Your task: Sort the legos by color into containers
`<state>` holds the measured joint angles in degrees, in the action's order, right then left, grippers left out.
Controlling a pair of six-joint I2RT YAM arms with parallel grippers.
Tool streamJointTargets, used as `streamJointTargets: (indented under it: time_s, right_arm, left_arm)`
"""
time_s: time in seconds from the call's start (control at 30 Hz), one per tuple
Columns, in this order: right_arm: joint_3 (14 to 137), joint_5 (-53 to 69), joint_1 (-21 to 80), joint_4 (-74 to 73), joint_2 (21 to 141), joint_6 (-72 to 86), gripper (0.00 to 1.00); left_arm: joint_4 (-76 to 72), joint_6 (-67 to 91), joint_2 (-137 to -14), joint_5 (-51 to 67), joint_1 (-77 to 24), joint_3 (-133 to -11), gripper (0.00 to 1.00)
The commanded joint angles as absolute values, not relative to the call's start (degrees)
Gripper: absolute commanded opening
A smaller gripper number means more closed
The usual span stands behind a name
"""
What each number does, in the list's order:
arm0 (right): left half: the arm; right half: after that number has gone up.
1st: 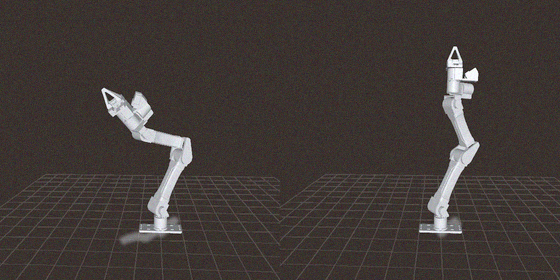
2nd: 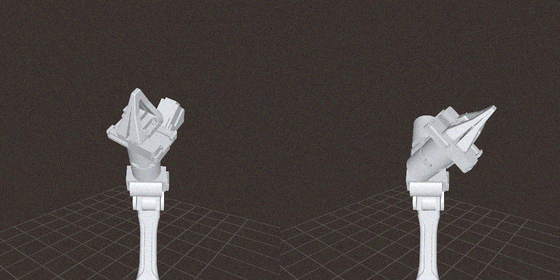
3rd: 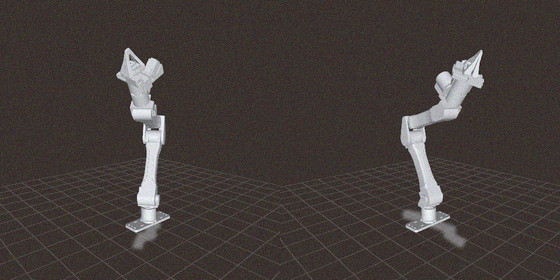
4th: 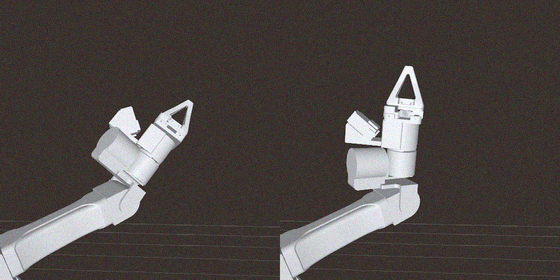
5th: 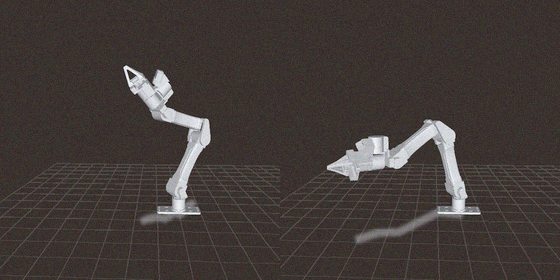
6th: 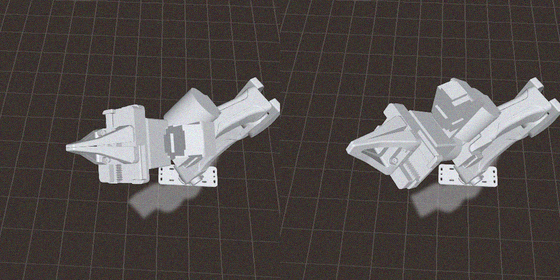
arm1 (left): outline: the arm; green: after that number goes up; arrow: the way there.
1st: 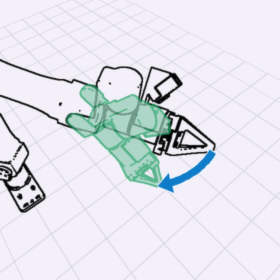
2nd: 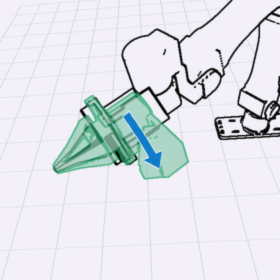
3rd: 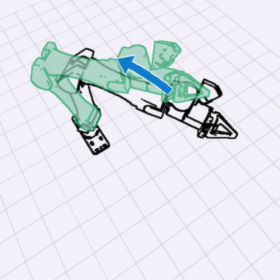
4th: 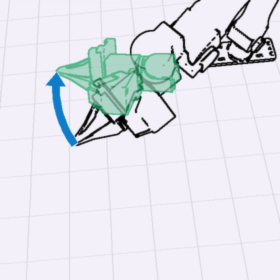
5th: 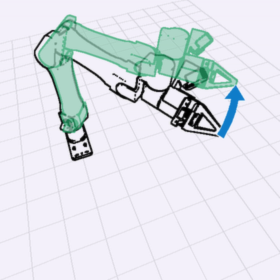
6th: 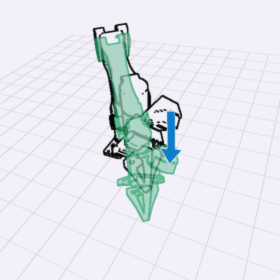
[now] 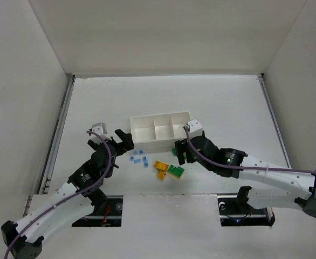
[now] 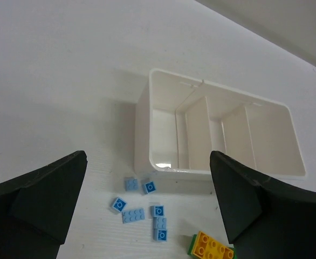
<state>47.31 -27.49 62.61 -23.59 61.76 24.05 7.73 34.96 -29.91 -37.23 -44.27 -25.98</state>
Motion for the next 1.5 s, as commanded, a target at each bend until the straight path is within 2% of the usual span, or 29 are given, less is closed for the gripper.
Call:
streamJointTargets:
  time_s: [0.0, 0.1, 0.17, 0.3, 0.37, 0.43, 0.5, 0.53, 0.57, 0.6, 0.63, 0.7, 0.8, 0.97, 1.07, 1.17, 1.33, 1.47]
  right_arm:
    - [48.87, -26.54, 64.37, -19.25, 61.00, 22.77, 0.80]
    - [47.73, -25.67, 65.69, -16.10, 60.56, 21.63, 0.72]
    - [46.85, -24.09, 66.40, -13.46, 60.73, 21.10, 0.58]
    - [46.14, -21.80, 67.37, -10.02, 62.66, 21.00, 0.16]
    - [46.49, -20.84, 67.45, -10.19, 63.80, 20.66, 0.10]
    - [46.32, -19.08, 68.07, -8.80, 64.86, 19.95, 0.13]
    - [45.44, -16.80, 68.94, -6.16, 66.53, 17.94, 0.26]
    - [45.27, -15.83, 69.30, -4.85, 67.49, 16.97, 0.35]
    - [45.26, -15.04, 69.74, -3.79, 68.46, 16.01, 0.43]
    - [45.35, -14.42, 70.00, -2.82, 69.51, 15.04, 0.50]
    - [45.44, -13.81, 70.09, -1.51, 70.65, 14.07, 0.56]
    - [45.70, -11.53, 70.09, 0.61, 73.46, 12.31, 0.64]
    - [47.11, -9.14, 69.13, 0.53, 78.56, 10.20, 0.71]
    - [47.63, -10.20, 66.50, 0.18, 83.75, 9.67, 0.74]
    - [49.30, -10.19, 65.00, -0.35, 87.18, 9.32, 0.69]
    - [49.66, -10.28, 64.47, 0.26, 88.50, 9.05, 0.67]
    - [50.18, -9.58, 64.11, 0.27, 90.08, 9.05, 0.58]
    - [50.45, -10.02, 64.11, 0.44, 90.27, 9.32, 0.40]
  left_arm:
    - [8.09, 34.71, -28.75, -37.00, -42.15, -27.25, 1.00]
    - [6.95, 35.42, -26.20, -36.48, -40.56, -25.85, 1.00]
    - [5.63, 35.59, -26.45, -36.82, -39.95, -25.49, 1.00]
    - [4.14, 39.80, -28.92, -37.26, -39.85, -25.84, 1.00]
    - [2.99, 43.31, -28.39, -39.89, -40.56, -24.88, 1.00]
    - [3.60, 45.78, -27.43, -41.65, -41.96, -24.61, 1.00]
    - [4.04, 45.18, -27.42, -42.28, -43.10, -24.96, 1.00]
    - [3.78, 43.44, -27.86, -41.49, -43.46, -25.40, 0.83]
    - [3.61, 40.20, -28.47, -40.01, -43.63, -26.44, 0.54]
    - [4.13, 36.42, -29.43, -38.51, -43.72, -27.85, 0.33]
    - [4.83, 34.65, -30.49, -37.97, -43.55, -28.82, 0.23]
    - [6.50, 35.15, -31.64, -36.83, -43.46, -29.79, 0.15]
    - [6.42, 35.68, -31.73, -36.56, -43.81, -28.40, 0.16]
    - [7.64, 35.77, -29.27, -35.60, -43.20, -26.37, 0.37]
    - [7.30, 35.69, -28.30, -34.63, -42.58, -26.02, 0.42]
    - [7.21, 35.42, -28.56, -33.40, -41.71, -26.28, 0.43]
    - [6.59, 36.47, -28.56, -30.50, -39.77, -24.79, 0.45]
    - [5.54, 37.26, -29.00, -28.05, -37.84, -24.08, 0.45]
